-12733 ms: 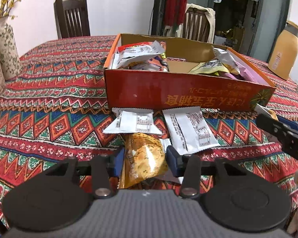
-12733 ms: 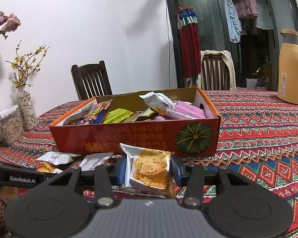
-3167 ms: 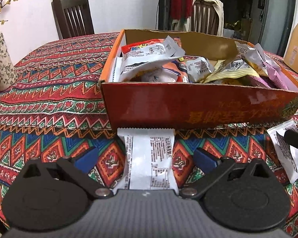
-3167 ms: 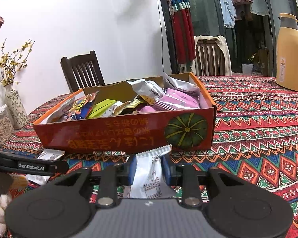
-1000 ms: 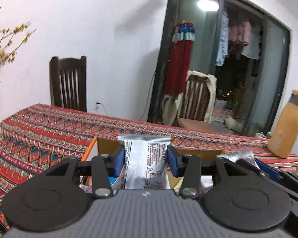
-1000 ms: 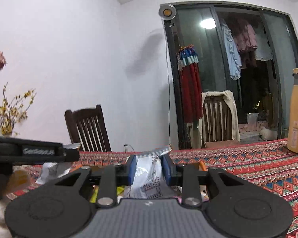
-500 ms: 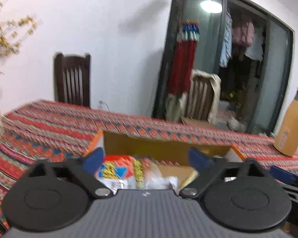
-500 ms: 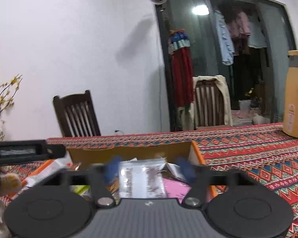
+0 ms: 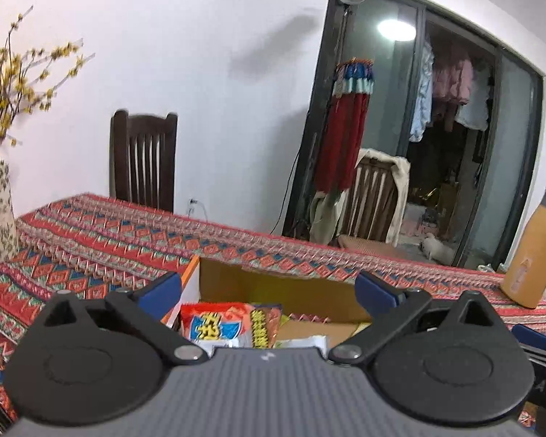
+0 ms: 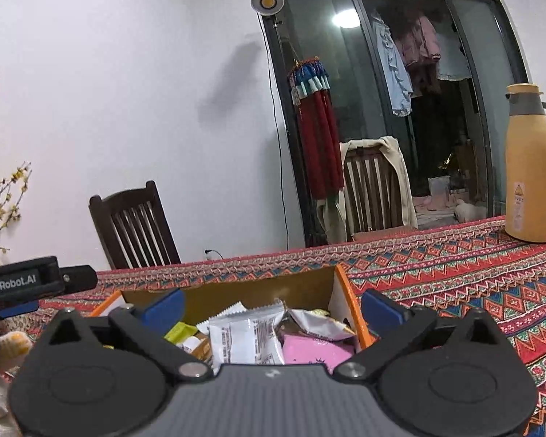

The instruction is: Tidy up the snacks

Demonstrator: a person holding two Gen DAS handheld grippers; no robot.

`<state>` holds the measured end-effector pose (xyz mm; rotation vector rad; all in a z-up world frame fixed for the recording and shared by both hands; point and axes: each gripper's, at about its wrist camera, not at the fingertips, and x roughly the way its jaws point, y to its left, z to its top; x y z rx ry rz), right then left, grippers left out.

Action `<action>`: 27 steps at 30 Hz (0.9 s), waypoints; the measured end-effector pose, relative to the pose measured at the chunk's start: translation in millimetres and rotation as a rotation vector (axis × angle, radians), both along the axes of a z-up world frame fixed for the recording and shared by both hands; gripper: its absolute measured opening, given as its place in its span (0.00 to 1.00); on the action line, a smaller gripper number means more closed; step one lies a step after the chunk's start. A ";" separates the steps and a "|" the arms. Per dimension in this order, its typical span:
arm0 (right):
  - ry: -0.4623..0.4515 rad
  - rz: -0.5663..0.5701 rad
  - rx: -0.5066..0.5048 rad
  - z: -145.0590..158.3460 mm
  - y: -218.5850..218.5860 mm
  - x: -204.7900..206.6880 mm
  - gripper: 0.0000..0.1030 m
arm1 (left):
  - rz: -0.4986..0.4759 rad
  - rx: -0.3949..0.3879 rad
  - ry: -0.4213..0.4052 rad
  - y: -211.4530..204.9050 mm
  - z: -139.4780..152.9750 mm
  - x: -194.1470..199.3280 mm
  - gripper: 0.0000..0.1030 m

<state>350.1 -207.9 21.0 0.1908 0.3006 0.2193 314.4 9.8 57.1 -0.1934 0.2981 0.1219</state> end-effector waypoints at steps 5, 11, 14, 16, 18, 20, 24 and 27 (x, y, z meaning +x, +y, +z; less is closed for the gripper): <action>-0.027 -0.007 0.004 19.0 -2.2 -20.2 1.00 | -0.031 0.018 -0.057 -6.0 22.3 -32.3 1.00; -0.057 -0.004 -0.005 39.7 -7.0 -58.9 1.00 | -0.081 0.057 -0.099 -6.3 37.1 -73.8 1.00; -0.054 0.010 -0.022 40.6 -9.8 -77.6 1.00 | -0.099 0.057 -0.084 -1.7 34.0 -90.0 1.00; -0.043 0.019 -0.031 38.0 -10.6 -89.0 1.00 | -0.107 0.057 -0.063 1.8 28.8 -98.4 1.00; -0.025 0.027 -0.037 33.3 -11.5 -99.9 1.00 | -0.111 0.056 -0.039 4.9 22.3 -105.6 1.00; -0.008 0.033 -0.043 28.2 -11.7 -108.9 1.00 | -0.112 0.058 -0.014 8.7 14.7 -112.8 1.00; 0.031 0.042 -0.057 17.1 -11.5 -125.1 1.00 | -0.122 0.042 0.037 20.3 -2.3 -126.5 1.00; 0.069 0.048 -0.066 7.0 -11.1 -134.1 1.00 | -0.131 0.056 0.077 23.0 -15.2 -135.1 1.00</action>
